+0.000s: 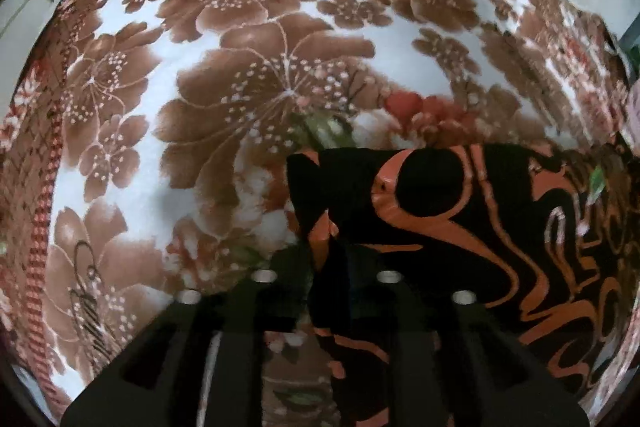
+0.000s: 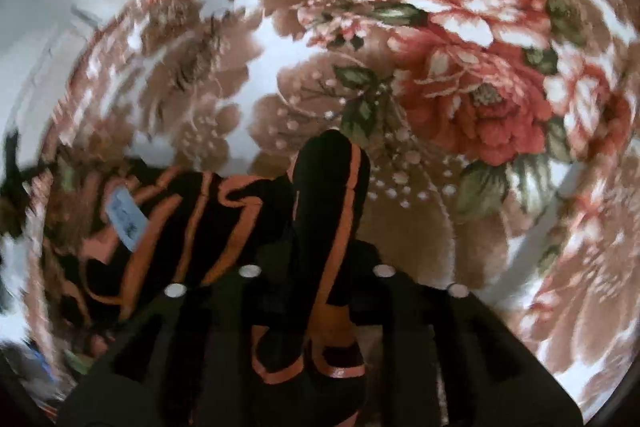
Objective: Fold large clothes
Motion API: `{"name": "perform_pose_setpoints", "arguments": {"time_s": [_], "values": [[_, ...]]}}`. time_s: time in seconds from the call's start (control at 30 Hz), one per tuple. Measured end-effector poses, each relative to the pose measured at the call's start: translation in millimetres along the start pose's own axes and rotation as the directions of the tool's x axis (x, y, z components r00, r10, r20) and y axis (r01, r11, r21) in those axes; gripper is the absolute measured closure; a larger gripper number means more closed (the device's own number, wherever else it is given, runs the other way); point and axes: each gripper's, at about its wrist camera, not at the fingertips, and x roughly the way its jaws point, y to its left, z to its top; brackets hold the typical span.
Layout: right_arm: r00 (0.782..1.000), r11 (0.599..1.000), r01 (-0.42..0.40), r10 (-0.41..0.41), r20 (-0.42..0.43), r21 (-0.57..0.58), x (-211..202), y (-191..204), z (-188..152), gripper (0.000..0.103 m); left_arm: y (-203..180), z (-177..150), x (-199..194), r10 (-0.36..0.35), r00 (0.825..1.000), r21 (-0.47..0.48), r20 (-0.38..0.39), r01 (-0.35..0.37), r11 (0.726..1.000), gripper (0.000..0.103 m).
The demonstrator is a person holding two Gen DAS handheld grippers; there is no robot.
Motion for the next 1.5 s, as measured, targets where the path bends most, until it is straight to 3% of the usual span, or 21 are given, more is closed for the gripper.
{"name": "perform_pose_setpoints", "arguments": {"time_s": [0.03, 0.07, 0.17, 0.23, 0.27, 0.3, 0.4, 0.47, 0.63, 0.77, 0.9, 1.1, 1.17, 1.27, 1.33, 1.37, 1.5], "values": [[1.0, 1.0, 0.016, -0.016, -0.004, -0.017, -2, 3, -1, 0.071, -1, 1, -2, 0.012, 1.0, 0.008, -0.001, -0.012, 1.0, 0.061], [0.999, 0.999, 0.033, -0.033, -0.002, -0.019, -6, 3, -3, 0.06, -1, 2, -7, 0.013, 1.0, 0.011, 0.005, -0.013, 1.0, 0.056], [0.996, 0.996, 0.081, -0.082, 0.034, 0.027, -30, 3, -7, 0.031, -2, 1, -33, 0.051, 0.997, 0.01, 0.055, -0.051, 0.999, 0.052], [0.988, 0.989, 0.135, -0.139, 0.07, 0.053, -49, 8, -12, 0.023, -8, -1, -58, 0.08, 0.991, 0.005, 0.103, -0.081, 0.997, 0.044], [0.984, 0.986, 0.152, -0.158, 0.083, 0.067, -58, 13, -13, 0.015, -15, -4, -75, 0.068, 0.986, 0.009, 0.152, -0.07, 0.998, 0.033], [0.978, 0.983, 0.173, -0.179, 0.11, 0.061, -68, 24, -16, 0.013, -25, -9, -90, 0.062, 0.98, 0.011, 0.191, -0.065, 0.998, 0.028], [0.963, 0.979, 0.203, -0.2, 0.179, 0.004, -83, 62, -18, 0.005, -61, -24, -105, 0.041, 0.974, 0.046, 0.224, -0.052, 0.998, 0.016], [0.956, 0.978, 0.208, -0.198, 0.215, -0.023, -87, 99, -26, 0.005, -89, -40, -103, 0.044, 0.975, 0.049, 0.219, -0.056, 0.997, 0.013], [0.956, 0.975, 0.217, -0.205, 0.208, -0.037, -64, 174, -63, 0.005, -140, -77, -77, 0.052, 0.975, 0.002, 0.214, -0.054, 0.999, 0.01], [0.953, 0.968, 0.249, -0.252, 0.166, 0.035, -40, 191, -91, 0.005, -170, -97, -56, 0.035, 0.976, -0.013, 0.215, -0.033, 0.999, 0.007], [0.951, 0.959, 0.272, -0.28, 0.135, 0.076, -26, 179, -110, 0.005, -174, -103, -32, 0.023, 0.979, 0.03, 0.2, -0.029, 0.999, 0.006], [0.931, 0.942, 0.327, -0.31, 0.191, -0.067, -24, 170, -123, 0.005, -155, -114, -24, 0.011, 0.974, 0.108, 0.226, -0.036, 0.993, 0.004], [0.935, 0.946, 0.317, -0.302, 0.185, -0.061, -26, 157, -124, 0.005, -141, -115, -27, 0.034, 0.972, 0.087, 0.233, -0.055, 0.995, 0.004], [0.923, 0.934, 0.352, -0.337, 0.185, -0.059, -31, 139, -125, 0.005, -120, -119, -27, 0.069, 0.972, 0.066, 0.225, -0.086, 0.994, 0.004], [0.894, 0.902, 0.428, -0.412, 0.178, -0.061, -32, 126, -127, 0.005, -111, -121, -29, 0.096, 0.97, 0.063, 0.224, -0.113, 0.992, 0.004], [0.891, 0.9, 0.432, -0.419, 0.175, -0.048, -34, 117, -128, 0.005, -105, -123, -30, 0.134, 0.966, 0.051, 0.219, -0.148, 0.988, 0.004], [0.909, 0.917, 0.399, -0.398, 0.126, 0.018, -40, 88, -133, 0.005, -82, -128, -39, 0.16, 0.969, -0.014, 0.187, -0.16, 0.987, 0.006]]}}
